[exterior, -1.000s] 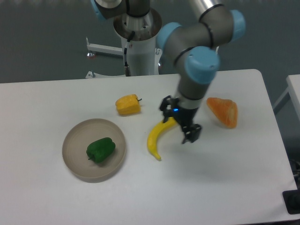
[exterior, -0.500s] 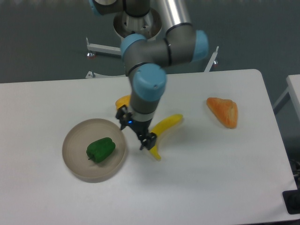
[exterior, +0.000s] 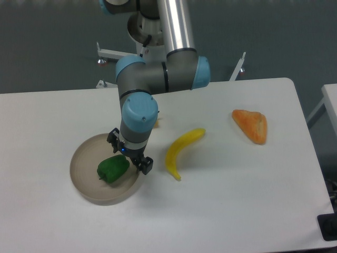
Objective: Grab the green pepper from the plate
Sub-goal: 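Lower the gripper onto the green pepper and close on it, then lift the green pepper off the plate and carry it toward the banana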
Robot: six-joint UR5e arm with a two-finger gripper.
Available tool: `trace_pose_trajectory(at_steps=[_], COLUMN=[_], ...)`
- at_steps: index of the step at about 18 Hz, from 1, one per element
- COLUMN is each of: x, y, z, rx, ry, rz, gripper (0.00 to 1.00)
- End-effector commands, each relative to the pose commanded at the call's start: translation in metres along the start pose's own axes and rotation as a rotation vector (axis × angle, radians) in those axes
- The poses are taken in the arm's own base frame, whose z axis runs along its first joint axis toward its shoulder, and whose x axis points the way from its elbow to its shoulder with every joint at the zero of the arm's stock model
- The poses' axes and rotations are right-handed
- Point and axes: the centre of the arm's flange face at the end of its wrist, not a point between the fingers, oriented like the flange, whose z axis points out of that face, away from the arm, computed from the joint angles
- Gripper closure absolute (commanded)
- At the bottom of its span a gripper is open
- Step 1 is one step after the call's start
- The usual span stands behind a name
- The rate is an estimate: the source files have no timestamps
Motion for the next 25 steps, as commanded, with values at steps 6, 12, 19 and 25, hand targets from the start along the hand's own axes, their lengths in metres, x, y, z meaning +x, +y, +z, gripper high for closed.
trace_pose_trajectory(at_steps=[6,12,19,25], x=[0.013,0.017,0.010,-0.049], y=[-0.014,-0.017,-0.012,0.048], z=[0.024,0.033,-0.040,-0.125], rx=[-0.012,-0.023,0.042,0.125], ry=[0.008,0.019,-0.072,-0.172], rz=[-0.001,0.012,0.016,-0.074], gripper=[0.00,0.79,0.92,0.97])
